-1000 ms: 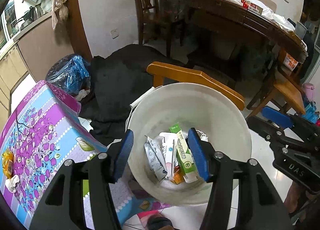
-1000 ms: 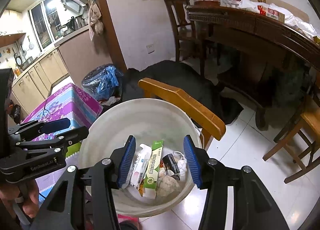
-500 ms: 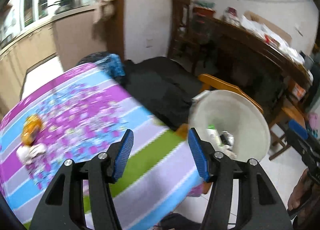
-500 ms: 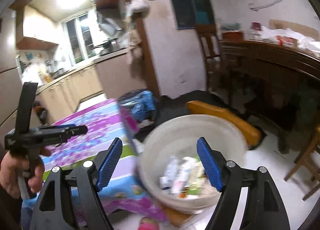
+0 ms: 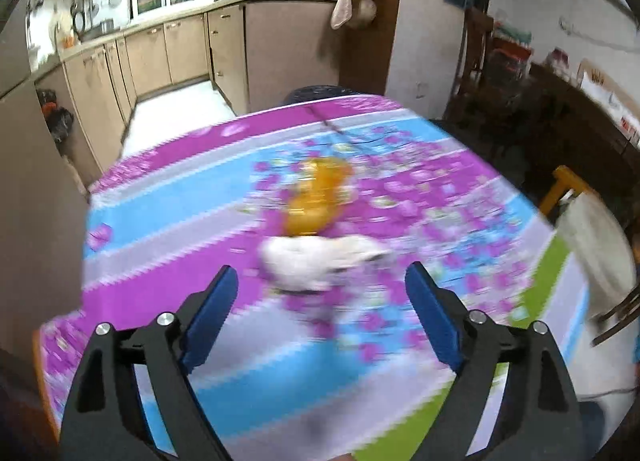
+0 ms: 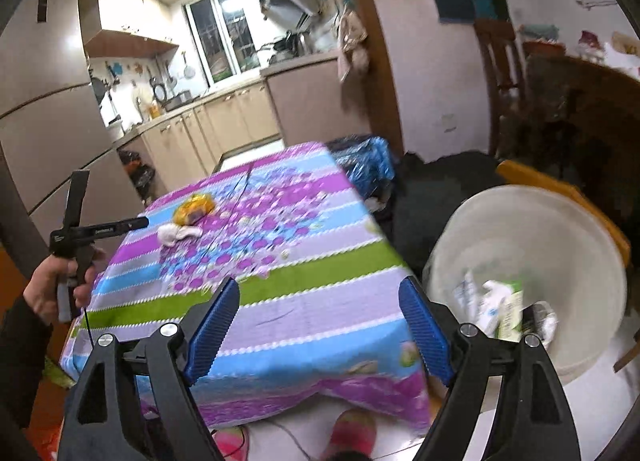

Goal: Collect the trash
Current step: 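Move both tools back over the table toward the towel and yellow bag, then grasp the white towel with left tool while right tool grasps the yellow snack bag, then carry towel and yellow bag over the white bucket and open both tools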

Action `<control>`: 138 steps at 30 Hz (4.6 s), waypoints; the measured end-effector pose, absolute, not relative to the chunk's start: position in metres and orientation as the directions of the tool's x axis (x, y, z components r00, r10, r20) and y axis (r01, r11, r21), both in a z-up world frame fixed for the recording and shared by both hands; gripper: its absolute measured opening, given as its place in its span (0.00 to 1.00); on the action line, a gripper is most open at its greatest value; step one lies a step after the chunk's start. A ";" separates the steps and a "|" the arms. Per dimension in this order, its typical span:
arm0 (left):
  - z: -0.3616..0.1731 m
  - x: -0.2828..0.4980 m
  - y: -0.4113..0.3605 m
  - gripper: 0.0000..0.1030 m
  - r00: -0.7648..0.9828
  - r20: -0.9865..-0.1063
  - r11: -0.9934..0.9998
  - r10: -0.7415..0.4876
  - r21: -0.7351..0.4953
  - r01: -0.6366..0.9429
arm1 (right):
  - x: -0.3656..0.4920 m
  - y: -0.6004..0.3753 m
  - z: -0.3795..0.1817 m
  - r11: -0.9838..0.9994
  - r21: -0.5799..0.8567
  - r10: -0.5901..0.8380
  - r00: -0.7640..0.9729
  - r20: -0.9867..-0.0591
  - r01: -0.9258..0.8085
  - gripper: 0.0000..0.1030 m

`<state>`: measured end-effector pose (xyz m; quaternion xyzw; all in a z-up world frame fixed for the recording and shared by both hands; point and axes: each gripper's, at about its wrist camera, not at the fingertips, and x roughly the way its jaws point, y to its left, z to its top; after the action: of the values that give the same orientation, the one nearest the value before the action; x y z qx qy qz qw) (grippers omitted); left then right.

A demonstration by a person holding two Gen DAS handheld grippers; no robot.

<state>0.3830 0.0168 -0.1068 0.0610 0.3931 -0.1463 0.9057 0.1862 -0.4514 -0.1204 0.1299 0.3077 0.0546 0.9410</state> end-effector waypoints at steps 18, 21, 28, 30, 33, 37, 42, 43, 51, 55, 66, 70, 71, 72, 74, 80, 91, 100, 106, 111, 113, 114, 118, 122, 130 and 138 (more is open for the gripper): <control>-0.154 0.433 -0.005 0.60 0.541 -0.781 0.828 -0.311 0.057 0.558 | 0.275 -0.388 -0.122 0.956 0.260 0.275 0.732 -0.624 -0.138 0.79; -0.156 0.429 -0.001 0.41 0.540 -0.782 0.842 -0.311 0.037 0.539 | 0.298 -0.373 -0.113 0.941 0.280 0.326 0.720 -0.613 -0.188 0.79; -0.147 0.391 0.035 0.36 0.564 -0.756 0.890 -0.333 -0.054 0.452 | 0.376 -0.320 -0.107 0.860 0.428 0.500 0.623 -0.601 -0.278 0.79; -0.144 0.383 0.054 0.36 0.581 -0.746 0.913 -0.325 -0.087 0.399 | 0.408 -0.295 -0.113 0.840 0.464 0.534 0.578 -0.617 -0.281 0.79; -0.139 0.379 0.082 0.36 0.613 -0.734 0.947 -0.291 -0.128 0.295 | 0.455 -0.254 -0.123 0.816 0.516 0.570 0.512 -0.643 -0.259 0.79; -0.136 0.382 0.111 0.36 0.639 -0.727 0.967 -0.252 -0.172 0.186 | 0.507 -0.211 -0.137 0.858 0.481 0.503 0.477 -0.721 -0.178 0.79; -0.140 0.394 0.119 0.36 0.645 -0.734 0.977 -0.212 -0.181 0.116 | 0.550 -0.174 -0.148 0.930 0.355 0.354 0.472 -0.808 -0.090 0.79; -0.141 0.397 0.118 0.36 0.645 -0.736 0.978 -0.204 -0.176 0.109 | 0.553 -0.170 -0.151 0.940 0.331 0.331 0.472 -0.817 -0.086 0.78; -0.148 0.410 0.113 0.36 0.641 -0.746 0.983 -0.180 -0.161 0.088 | 0.554 -0.161 -0.173 0.965 0.235 0.264 0.463 -0.846 -0.121 0.51; -0.149 0.413 0.113 0.36 0.633 -0.755 0.984 -0.171 -0.159 0.076 | 0.548 -0.158 -0.170 0.961 0.219 0.273 0.468 -0.840 -0.169 0.40; -0.148 0.409 0.105 0.32 0.651 -0.750 0.993 -0.113 -0.111 0.044 | 0.489 -0.165 -0.149 0.938 0.187 0.325 0.559 -0.762 -0.291 0.35; -0.133 0.396 0.099 0.31 0.691 -0.715 0.993 -0.107 -0.115 0.035 | 0.452 -0.167 -0.131 0.936 0.120 0.313 0.624 -0.716 -0.332 0.35; -0.127 0.391 0.095 0.31 0.704 -0.703 0.993 -0.101 -0.111 0.031 | 0.441 -0.168 -0.126 0.936 0.098 0.307 0.645 -0.700 -0.339 0.35; -0.124 0.389 0.093 0.32 0.711 -0.696 0.994 -0.096 -0.109 0.027 | 0.430 -0.170 -0.120 0.936 0.078 0.301 0.664 -0.684 -0.344 0.35; -0.114 0.381 0.087 0.32 0.730 -0.678 0.995 -0.083 -0.101 0.020 | 0.413 -0.172 -0.112 0.937 0.043 0.287 0.696 -0.658 -0.346 0.35; -0.097 0.369 0.073 0.32 0.756 -0.651 0.996 -0.074 -0.089 0.021 | 0.372 -0.180 -0.088 0.936 -0.021 0.272 0.758 -0.593 -0.352 0.35; -0.079 0.352 0.050 0.32 0.774 -0.629 0.997 -0.071 -0.069 0.035 | 0.338 -0.199 -0.065 0.940 -0.017 0.274 0.787 -0.553 -0.340 0.35; -0.067 0.344 0.026 0.32 0.776 -0.623 0.996 -0.093 -0.063 0.068 | 0.318 -0.225 -0.052 0.950 -0.012 0.259 0.809 -0.527 -0.311 0.35; -0.053 0.341 -0.015 0.32 0.772 -0.613 0.986 -0.165 -0.076 0.151 | 0.297 -0.270 -0.040 0.970 -0.007 0.206 0.835 -0.510 -0.244 0.35; -0.045 0.338 -0.071 0.32 0.750 -0.608 0.962 -0.260 -0.096 0.256 | 0.276 -0.331 -0.027 0.988 -0.026 0.119 0.858 -0.500 -0.152 0.35; -0.041 0.336 -0.098 0.32 0.734 -0.607 0.947 -0.304 -0.109 0.302 | 0.266 -0.362 -0.022 0.994 -0.035 0.074 0.865 -0.497 -0.106 0.35; -0.041 0.335 -0.110 0.32 0.729 -0.607 0.942 -0.317 -0.110 0.319 | 0.262 -0.376 -0.020 0.996 -0.036 0.055 0.867 -0.495 -0.084 0.35; -0.039 0.329 -0.172 0.32 0.683 -0.614 0.903 -0.396 -0.124 0.411 | 0.245 -0.442 -0.015 0.999 -0.036 -0.030 0.863 -0.505 0.013 0.35; -0.037 0.320 -0.233 0.32 0.627 -0.624 0.857 -0.466 -0.142 0.496 | 0.225 -0.511 -0.014 0.993 -0.051 -0.115 0.838 -0.533 0.104 0.35; -0.046 0.310 -0.351 0.32 0.457 -0.678 0.753 -0.576 -0.223 0.618 | 0.208 -0.648 -0.034 0.972 0.017 -0.163 0.723 -0.672 0.235 0.35; -0.088 0.315 -0.411 0.32 0.321 -0.758 0.734 -0.568 -0.290 0.614 | 0.207 -0.717 -0.086 0.951 0.093 -0.118 0.626 -0.771 0.294 0.35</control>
<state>0.3152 -0.4108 -0.0879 0.0253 0.4553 -0.3635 0.8124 0.2068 -0.7174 -0.0859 0.1052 0.4171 -0.1149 0.8954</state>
